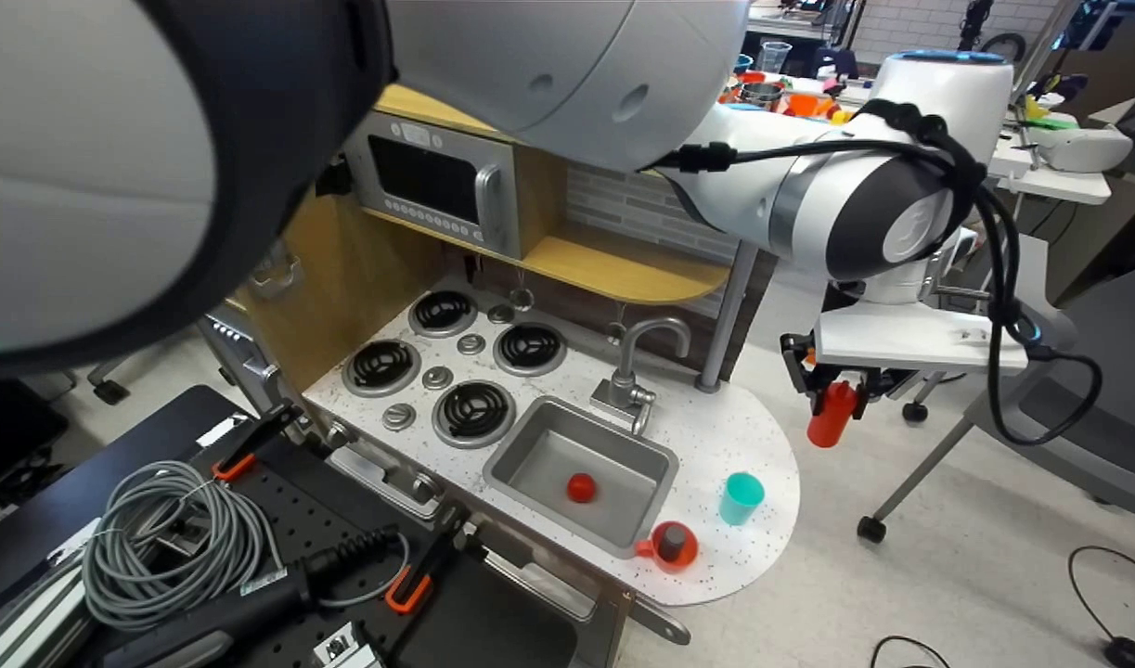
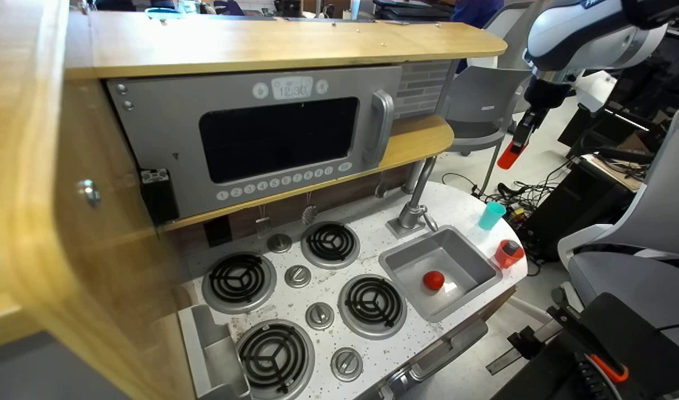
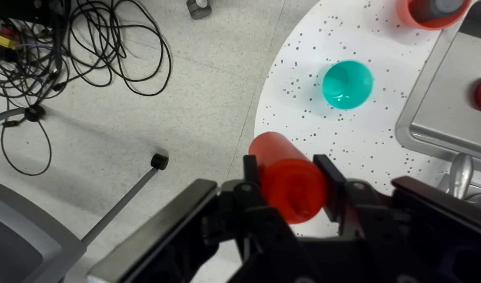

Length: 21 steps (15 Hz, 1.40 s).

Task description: Put the orange ketchup bottle in the blue cup

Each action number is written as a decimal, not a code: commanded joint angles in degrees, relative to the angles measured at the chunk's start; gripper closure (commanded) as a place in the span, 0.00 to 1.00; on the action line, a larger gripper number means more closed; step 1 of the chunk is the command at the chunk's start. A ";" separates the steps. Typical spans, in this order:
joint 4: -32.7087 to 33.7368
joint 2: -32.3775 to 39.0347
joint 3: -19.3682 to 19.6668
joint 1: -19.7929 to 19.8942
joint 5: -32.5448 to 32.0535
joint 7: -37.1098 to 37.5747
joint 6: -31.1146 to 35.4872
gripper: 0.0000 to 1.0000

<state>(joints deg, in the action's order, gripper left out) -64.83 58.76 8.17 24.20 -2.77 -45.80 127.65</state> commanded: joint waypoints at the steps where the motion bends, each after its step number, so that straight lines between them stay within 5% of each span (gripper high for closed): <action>1: -4.29 -3.88 -0.68 0.52 1.27 0.42 -1.67 0.86; 21: -8.27 -0.56 -1.83 1.97 2.61 9.51 -2.01 0.86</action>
<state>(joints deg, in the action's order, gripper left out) -73.33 57.58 7.80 24.92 -0.13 -37.52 124.94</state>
